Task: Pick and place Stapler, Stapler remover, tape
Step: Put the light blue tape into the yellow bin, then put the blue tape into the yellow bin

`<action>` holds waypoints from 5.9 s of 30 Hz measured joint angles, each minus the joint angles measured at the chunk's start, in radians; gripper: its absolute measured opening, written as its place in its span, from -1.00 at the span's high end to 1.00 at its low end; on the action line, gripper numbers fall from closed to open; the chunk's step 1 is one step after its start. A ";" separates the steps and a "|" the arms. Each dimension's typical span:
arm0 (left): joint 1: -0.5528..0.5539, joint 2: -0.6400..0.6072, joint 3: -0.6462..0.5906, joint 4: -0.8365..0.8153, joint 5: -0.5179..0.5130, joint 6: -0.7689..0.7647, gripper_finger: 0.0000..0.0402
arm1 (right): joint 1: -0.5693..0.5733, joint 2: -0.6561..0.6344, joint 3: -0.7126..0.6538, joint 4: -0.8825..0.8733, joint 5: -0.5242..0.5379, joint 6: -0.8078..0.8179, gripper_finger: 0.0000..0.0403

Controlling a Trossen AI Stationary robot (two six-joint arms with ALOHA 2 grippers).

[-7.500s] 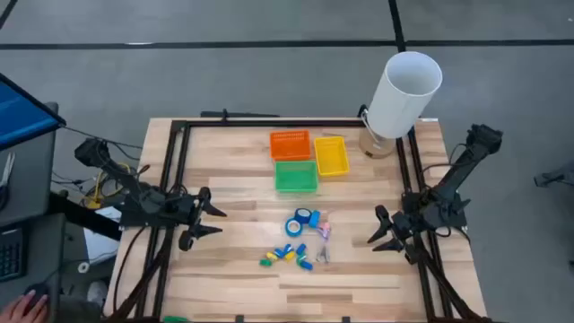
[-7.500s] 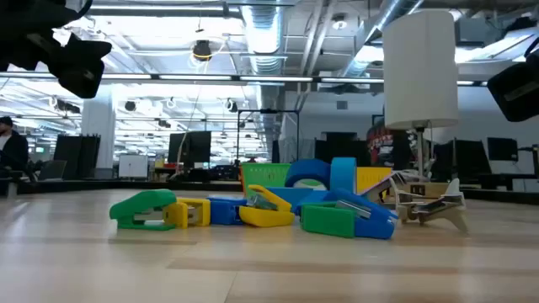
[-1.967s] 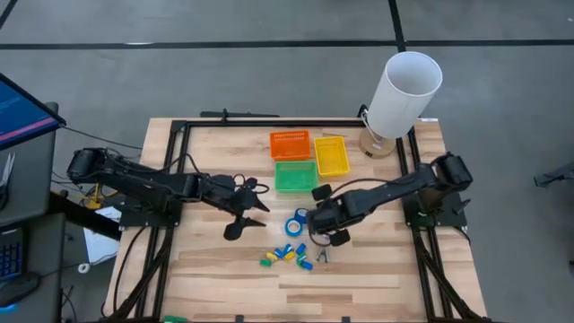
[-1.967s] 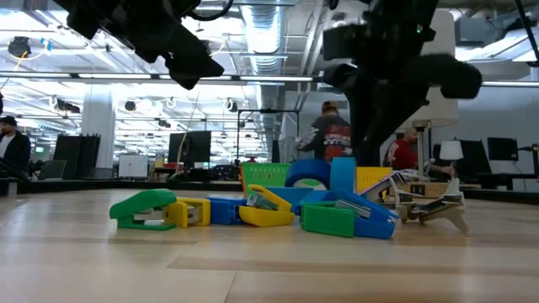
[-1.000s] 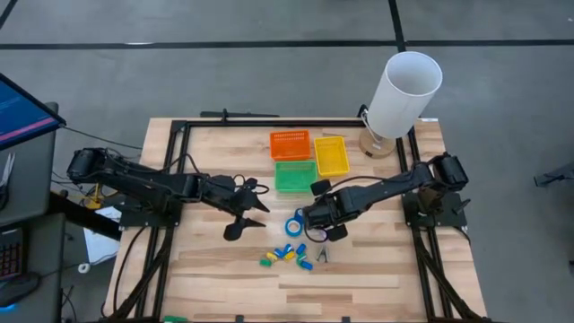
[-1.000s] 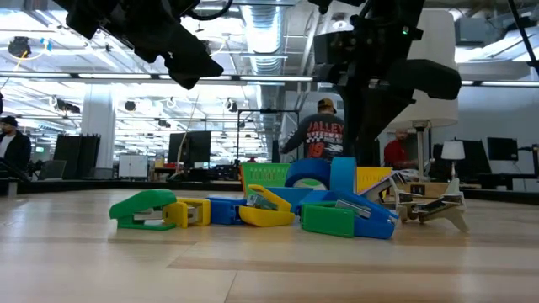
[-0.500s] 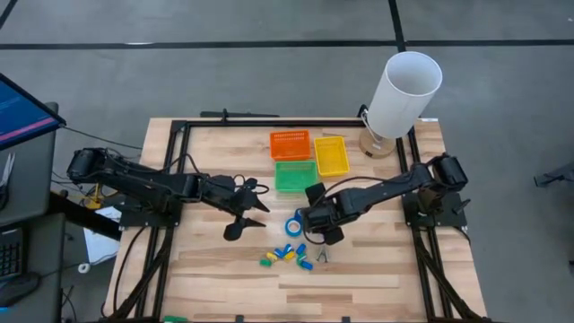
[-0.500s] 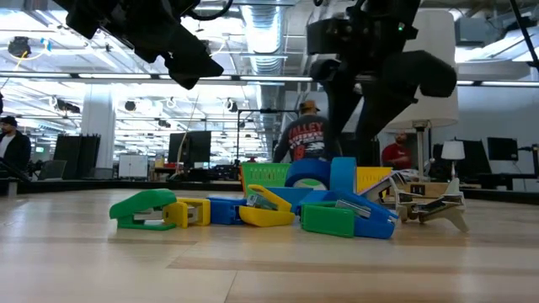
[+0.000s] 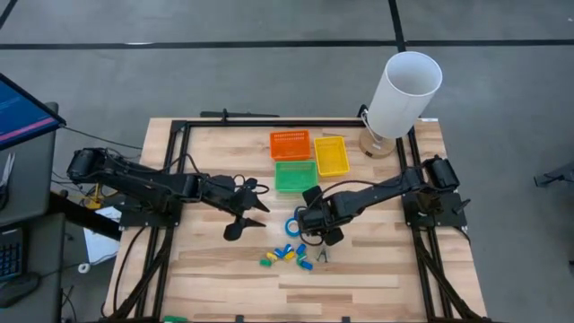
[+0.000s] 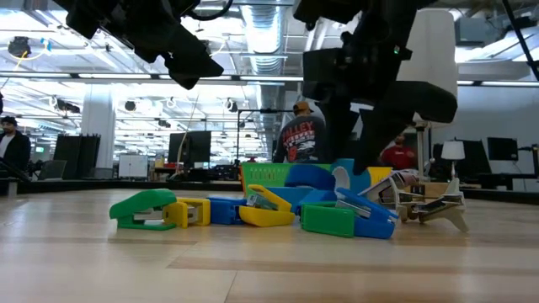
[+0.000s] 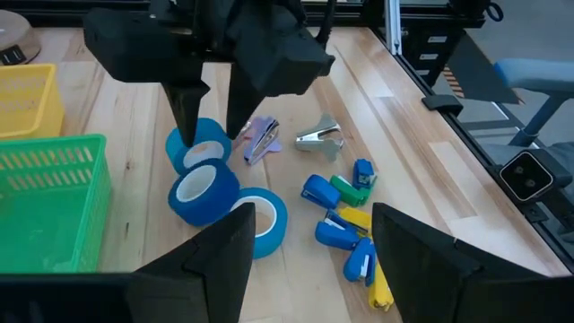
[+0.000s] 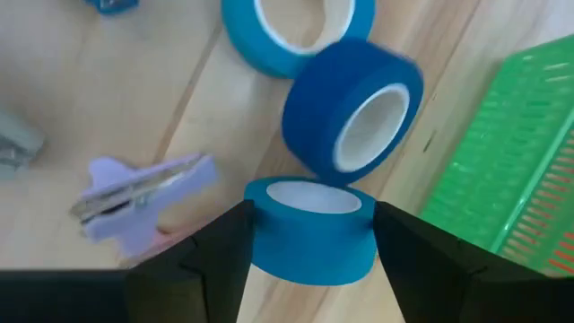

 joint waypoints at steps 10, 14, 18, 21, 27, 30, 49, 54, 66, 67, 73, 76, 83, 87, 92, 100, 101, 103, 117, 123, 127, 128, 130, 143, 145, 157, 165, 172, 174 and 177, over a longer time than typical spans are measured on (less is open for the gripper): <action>0.000 0.000 0.000 0.000 0.000 0.000 -0.06 | -0.004 -0.003 0.000 0.002 0.000 0.009 -0.05; 0.000 0.000 0.000 0.000 0.000 0.000 -0.06 | 0.000 -0.003 0.009 -0.002 0.017 0.040 -0.07; 0.000 0.000 0.000 0.000 0.000 0.000 -0.06 | 0.000 -0.004 0.049 -0.008 0.021 0.090 -0.13; 0.000 0.000 0.000 0.000 0.000 0.000 -0.06 | 0.000 -0.004 0.090 -0.017 0.021 0.154 -0.18; 0.000 0.000 0.000 -0.001 0.000 -0.036 -0.06 | -0.015 -0.004 0.171 -0.122 0.020 0.451 -0.24; 0.000 0.000 0.000 -0.006 0.000 -0.053 -0.06 | -0.038 -0.004 0.197 -0.180 -0.001 0.675 -0.25; -0.030 0.000 0.000 -0.019 0.000 -0.088 -0.06 | -0.236 0.002 0.167 -0.203 -0.110 1.113 -0.24; -0.043 0.000 0.000 -0.019 0.000 -0.088 -0.06 | -0.258 0.002 0.104 -0.139 -0.178 1.138 -0.24; -0.045 0.000 -0.001 -0.019 0.000 -0.100 -0.06 | -0.218 0.002 0.080 -0.076 -0.218 1.165 -0.24; -0.045 0.000 -0.001 -0.019 0.000 -0.105 -0.06 | -0.218 0.002 0.080 -0.088 -0.217 1.165 -0.24; -0.045 0.000 -0.001 -0.019 0.000 -0.134 -0.06 | -0.218 0.001 0.056 -0.094 -0.213 1.173 -0.24; -0.045 0.000 -0.001 -0.019 0.000 -0.140 -0.06 | -0.218 0.001 0.026 -0.055 -0.217 1.188 -0.24; -0.045 0.000 -0.001 -0.019 0.000 -0.139 -0.06 | -0.209 0.001 -0.016 0.030 -0.221 1.206 -0.23; -0.045 0.000 -0.001 -0.019 0.000 -0.139 -0.06 | -0.205 0.001 -0.016 0.021 -0.217 1.170 -0.10; -0.045 0.000 -0.001 -0.019 0.000 -0.139 -0.06 | -0.197 0.001 -0.016 0.018 -0.217 1.116 0.44; -0.045 0.000 -0.001 -0.019 0.000 -0.139 -0.06 | -0.180 0.001 0.020 -0.058 -0.227 1.078 0.54; -0.045 0.000 -0.001 -0.018 0.000 -0.139 -0.06 | -0.176 0.001 0.034 -0.080 -0.218 1.073 0.54; -0.045 0.000 -0.001 -0.011 -0.005 -0.137 -0.06 | -0.165 -0.001 0.067 -0.146 -0.185 1.059 0.54; -0.027 0.000 -0.001 0.159 -0.282 -0.041 -0.06 | -0.411 -0.244 0.149 -0.239 0.224 0.936 0.54; -0.043 0.000 -0.018 0.158 -0.274 -0.029 -0.06 | -0.612 -0.183 0.148 -0.123 0.167 0.846 0.54; -0.045 0.000 -0.045 0.158 -0.271 -0.029 -0.06 | -0.676 -0.093 0.147 -0.095 0.087 0.819 0.54; -0.045 0.000 -0.054 0.159 -0.272 -0.030 -0.06 | -0.686 -0.071 0.147 -0.097 0.074 0.815 0.54; -0.045 0.000 -0.071 0.158 -0.272 -0.032 -0.06 | -0.698 -0.032 0.147 -0.124 0.066 0.813 0.52; -0.044 0.000 -0.086 0.184 -0.274 -0.030 -0.06 | -0.662 0.019 0.147 -0.154 0.047 0.759 0.39; -0.044 0.000 -0.086 0.184 -0.274 -0.030 -0.06 | -0.655 0.015 0.148 -0.151 0.048 0.744 0.32; -0.044 0.000 -0.086 0.183 -0.274 -0.030 -0.06 | -0.650 0.016 0.153 -0.183 0.123 0.718 -0.13; -0.044 0.000 -0.085 0.183 -0.274 -0.021 -0.06 | -0.567 -0.050 0.191 -0.226 0.217 0.722 -0.14; -0.089 0.006 -0.085 0.186 -0.239 0.100 -0.06 | -0.311 -0.266 0.068 0.004 0.314 0.690 -0.09; -0.118 0.022 -0.085 0.188 -0.225 0.124 -0.06 | -0.220 -0.317 0.004 0.095 0.303 0.631 -0.07; -0.146 0.072 -0.085 0.222 -0.224 0.178 -0.06 | -0.090 -0.363 -0.101 0.214 0.267 0.539 -0.05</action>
